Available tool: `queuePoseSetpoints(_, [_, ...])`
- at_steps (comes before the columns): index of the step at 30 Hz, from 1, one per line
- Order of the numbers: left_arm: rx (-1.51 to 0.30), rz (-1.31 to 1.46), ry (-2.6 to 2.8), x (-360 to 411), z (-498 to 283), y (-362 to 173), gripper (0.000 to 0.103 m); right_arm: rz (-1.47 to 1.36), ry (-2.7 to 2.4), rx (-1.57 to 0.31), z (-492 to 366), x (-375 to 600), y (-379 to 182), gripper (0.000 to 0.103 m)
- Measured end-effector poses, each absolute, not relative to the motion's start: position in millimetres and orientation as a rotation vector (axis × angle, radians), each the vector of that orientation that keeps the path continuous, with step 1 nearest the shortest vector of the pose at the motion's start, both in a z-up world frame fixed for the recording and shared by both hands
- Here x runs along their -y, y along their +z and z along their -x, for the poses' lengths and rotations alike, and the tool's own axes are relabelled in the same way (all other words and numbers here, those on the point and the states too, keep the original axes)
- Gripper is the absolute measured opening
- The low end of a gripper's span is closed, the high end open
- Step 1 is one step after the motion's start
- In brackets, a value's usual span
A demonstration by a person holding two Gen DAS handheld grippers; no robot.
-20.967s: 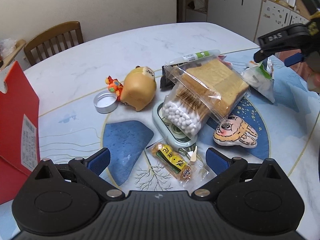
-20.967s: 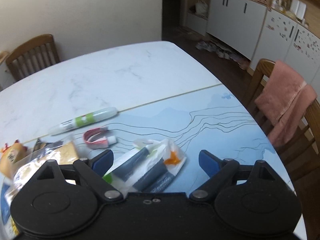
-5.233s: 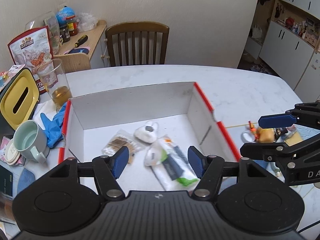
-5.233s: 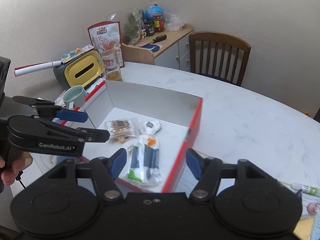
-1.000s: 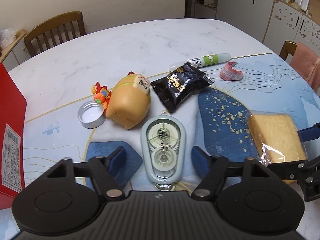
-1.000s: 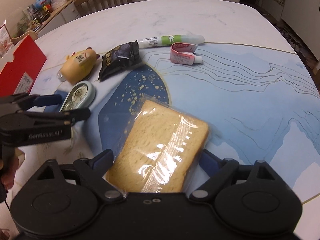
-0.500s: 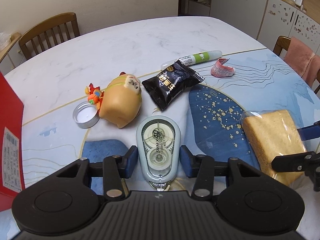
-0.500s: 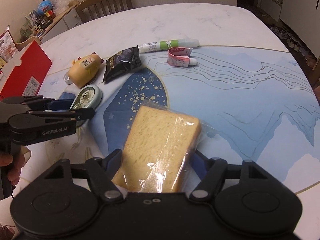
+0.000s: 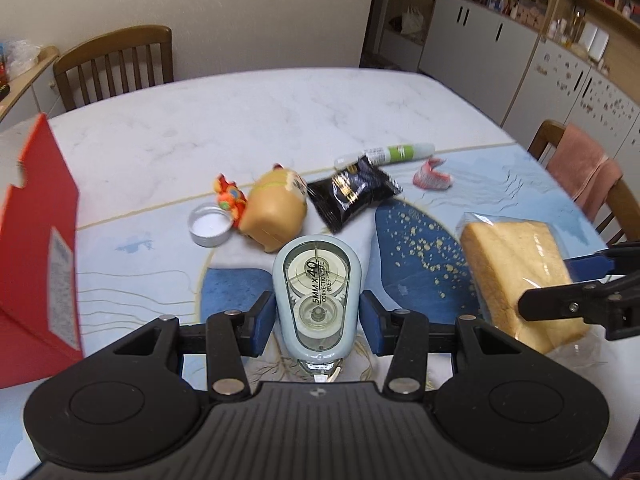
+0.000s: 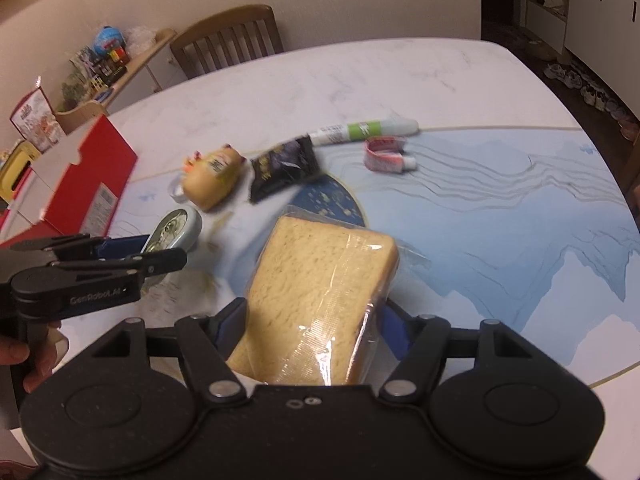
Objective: Organize objects
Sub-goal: 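Carry the bread and tape roller with both grippers over the cardboard box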
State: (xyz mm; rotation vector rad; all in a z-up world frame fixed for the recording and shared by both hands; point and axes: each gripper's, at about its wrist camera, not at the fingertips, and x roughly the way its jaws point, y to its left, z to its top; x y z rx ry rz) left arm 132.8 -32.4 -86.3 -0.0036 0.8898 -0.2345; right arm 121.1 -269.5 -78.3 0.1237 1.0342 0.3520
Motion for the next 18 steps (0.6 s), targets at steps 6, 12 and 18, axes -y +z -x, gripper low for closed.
queuePoseSetpoints(6, [-0.838, 0.024, -0.227, 7.7, -119.2, -56.8, 0.044, -0.122, 0.396, -0.992, -118.7, 243.2, -52.5, 0.069])
queuePoseSetpoints(12, [-0.802, 0.049, -0.204, -26.9, -110.5, -31.1, 0.044, -0.095, 0.455, -0.944, -121.1, 202.8, -26.9, 0.069])
queuePoseSetpoints(18, [-0.775, 0.077, -0.167, -72.5, -102.5, -13.6, 0.044, -0.071, 0.515, -0.905, -127.5, 158.8, -6.7, 0.069])
